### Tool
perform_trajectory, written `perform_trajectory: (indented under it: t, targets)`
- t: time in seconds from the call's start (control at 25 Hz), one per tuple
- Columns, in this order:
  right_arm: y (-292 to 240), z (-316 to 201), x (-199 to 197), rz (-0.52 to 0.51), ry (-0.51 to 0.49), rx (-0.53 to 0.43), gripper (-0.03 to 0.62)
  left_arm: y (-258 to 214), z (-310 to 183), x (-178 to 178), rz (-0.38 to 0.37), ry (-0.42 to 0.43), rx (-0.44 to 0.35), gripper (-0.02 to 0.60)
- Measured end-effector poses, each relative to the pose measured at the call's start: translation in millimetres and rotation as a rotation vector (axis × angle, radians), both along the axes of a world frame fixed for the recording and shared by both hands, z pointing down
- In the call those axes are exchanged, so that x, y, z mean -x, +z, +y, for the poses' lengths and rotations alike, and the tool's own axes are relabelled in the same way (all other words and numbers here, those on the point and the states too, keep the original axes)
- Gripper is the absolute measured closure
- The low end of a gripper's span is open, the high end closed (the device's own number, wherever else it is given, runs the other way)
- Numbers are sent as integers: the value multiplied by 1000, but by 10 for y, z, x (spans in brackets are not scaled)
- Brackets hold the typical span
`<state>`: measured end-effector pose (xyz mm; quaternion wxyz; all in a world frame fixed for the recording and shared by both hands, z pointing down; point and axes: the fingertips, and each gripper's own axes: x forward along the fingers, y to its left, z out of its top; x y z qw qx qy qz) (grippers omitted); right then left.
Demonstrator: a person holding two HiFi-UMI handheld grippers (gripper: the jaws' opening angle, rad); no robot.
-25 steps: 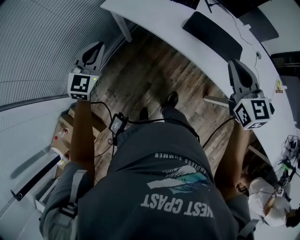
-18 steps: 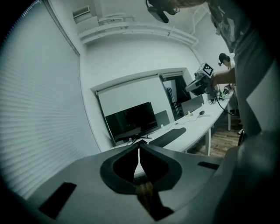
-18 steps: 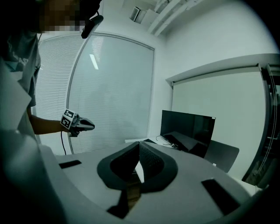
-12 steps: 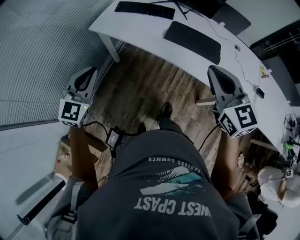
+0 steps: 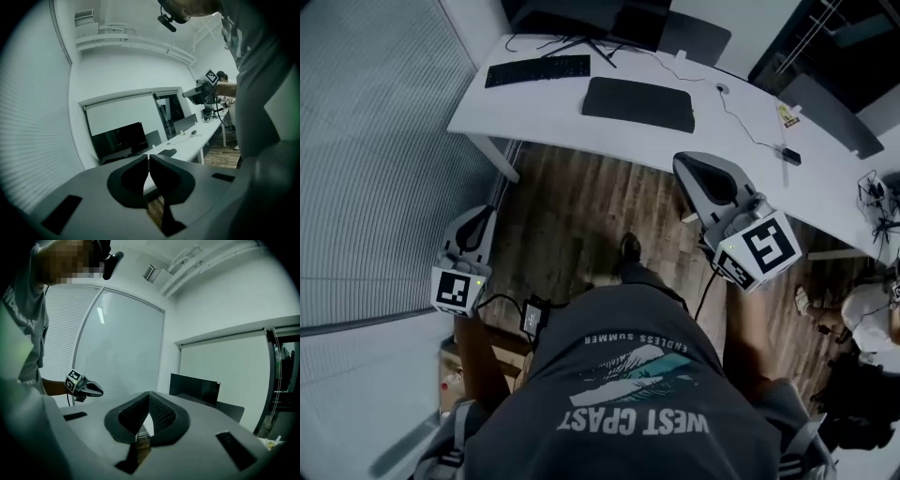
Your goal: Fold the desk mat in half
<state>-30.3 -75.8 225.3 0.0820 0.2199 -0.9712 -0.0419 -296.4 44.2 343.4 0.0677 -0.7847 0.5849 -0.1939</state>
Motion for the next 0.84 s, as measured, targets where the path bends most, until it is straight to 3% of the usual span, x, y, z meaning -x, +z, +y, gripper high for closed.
perform_trajectory:
  t: [0.28, 0.84]
  targets:
    - [56, 22, -76, 2, 30, 22, 568, -57, -50, -134, 15, 45, -5, 555]
    - [125, -88, -225, 8, 61, 38, 568, -23, -154, -240, 28, 47, 23, 555]
